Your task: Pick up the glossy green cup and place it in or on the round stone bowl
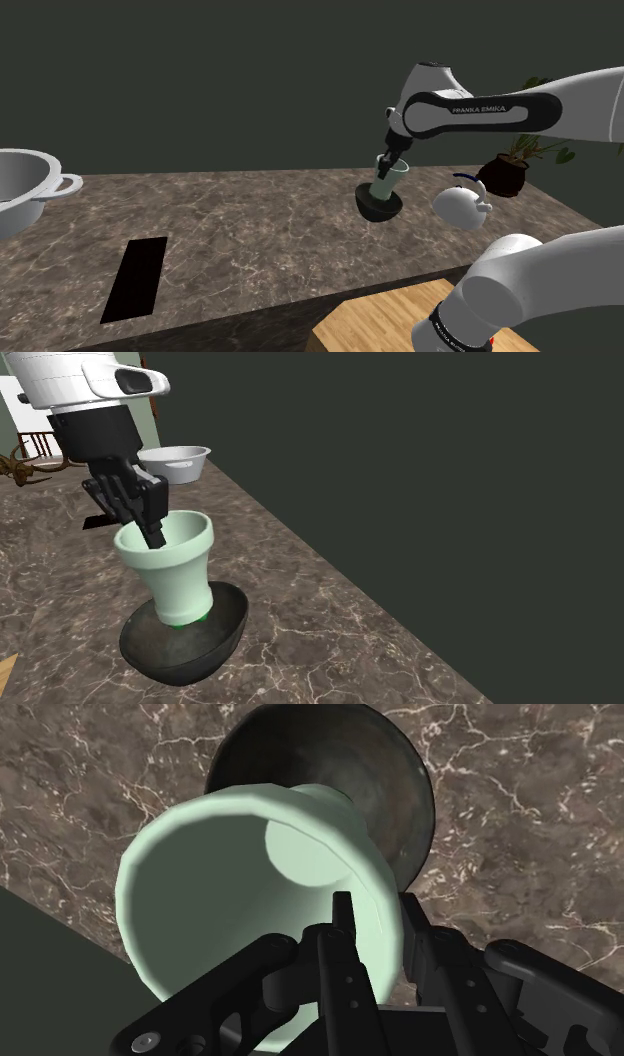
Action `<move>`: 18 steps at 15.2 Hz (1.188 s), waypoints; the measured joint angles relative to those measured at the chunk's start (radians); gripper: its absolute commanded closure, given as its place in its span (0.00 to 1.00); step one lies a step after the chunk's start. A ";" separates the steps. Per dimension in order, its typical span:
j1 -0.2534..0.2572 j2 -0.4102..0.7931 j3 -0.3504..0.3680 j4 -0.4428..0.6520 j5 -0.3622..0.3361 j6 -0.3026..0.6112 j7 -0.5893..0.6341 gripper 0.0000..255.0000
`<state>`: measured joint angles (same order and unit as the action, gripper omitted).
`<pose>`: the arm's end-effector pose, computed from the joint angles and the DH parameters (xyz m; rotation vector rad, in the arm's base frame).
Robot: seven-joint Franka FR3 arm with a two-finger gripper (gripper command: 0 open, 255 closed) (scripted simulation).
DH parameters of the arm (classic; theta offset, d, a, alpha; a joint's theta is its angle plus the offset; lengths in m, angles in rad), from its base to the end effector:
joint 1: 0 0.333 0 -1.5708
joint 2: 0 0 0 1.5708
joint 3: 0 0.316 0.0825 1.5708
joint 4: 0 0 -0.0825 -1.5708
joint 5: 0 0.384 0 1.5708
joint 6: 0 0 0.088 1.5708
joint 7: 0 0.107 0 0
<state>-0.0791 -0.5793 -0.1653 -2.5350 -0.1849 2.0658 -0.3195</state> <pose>0.3695 -0.1048 0.4752 3.0246 0.2673 0.1256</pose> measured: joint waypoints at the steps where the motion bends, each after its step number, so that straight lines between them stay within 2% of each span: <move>1: 0.000 0.001 -0.001 -0.004 -0.001 0.005 0.000 1.00; 7: -0.001 0.002 -0.001 -0.012 -0.001 0.014 0.001 1.00; 8: -0.001 0.002 -0.001 -0.012 -0.001 0.014 0.001 0.00; 14: -0.001 0.001 -0.001 -0.011 -0.002 0.014 0.001 0.00; 18: 0.005 -0.032 0.014 0.066 0.010 -0.096 0.000 0.00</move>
<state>-0.0743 -0.6116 -0.1508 -2.4693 -0.1747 1.9700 -0.3199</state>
